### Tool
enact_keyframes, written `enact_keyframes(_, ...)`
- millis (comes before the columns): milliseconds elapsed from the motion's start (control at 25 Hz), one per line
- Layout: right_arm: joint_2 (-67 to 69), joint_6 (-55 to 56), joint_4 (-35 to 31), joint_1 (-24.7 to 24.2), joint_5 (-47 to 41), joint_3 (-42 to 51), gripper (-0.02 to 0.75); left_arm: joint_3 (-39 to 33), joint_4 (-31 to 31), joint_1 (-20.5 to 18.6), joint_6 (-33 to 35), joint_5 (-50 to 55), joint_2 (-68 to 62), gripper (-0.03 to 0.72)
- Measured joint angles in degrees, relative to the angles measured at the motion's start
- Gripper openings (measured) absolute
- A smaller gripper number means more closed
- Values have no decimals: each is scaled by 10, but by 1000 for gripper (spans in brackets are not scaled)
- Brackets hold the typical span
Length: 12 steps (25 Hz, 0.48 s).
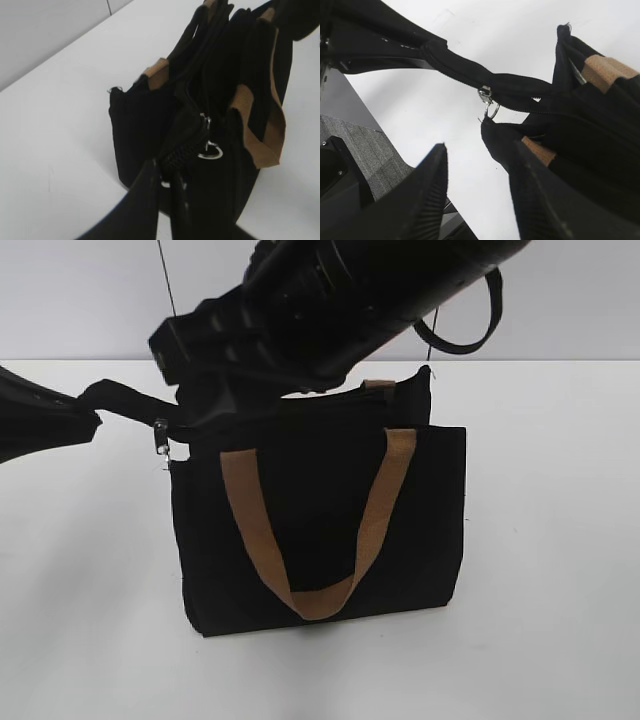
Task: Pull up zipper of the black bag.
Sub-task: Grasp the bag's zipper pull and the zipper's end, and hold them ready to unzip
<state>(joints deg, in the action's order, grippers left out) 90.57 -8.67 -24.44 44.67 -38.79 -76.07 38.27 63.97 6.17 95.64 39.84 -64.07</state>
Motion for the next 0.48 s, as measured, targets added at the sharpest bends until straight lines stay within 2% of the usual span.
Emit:
enact_keyframes(200,0,-10,4,0,-2,0,321,0,-11,0,-65,-1,0,17)
enact_keyframes(480,0,-52,5,0,5,0,319,26,-10,0,-110,9,0,17)
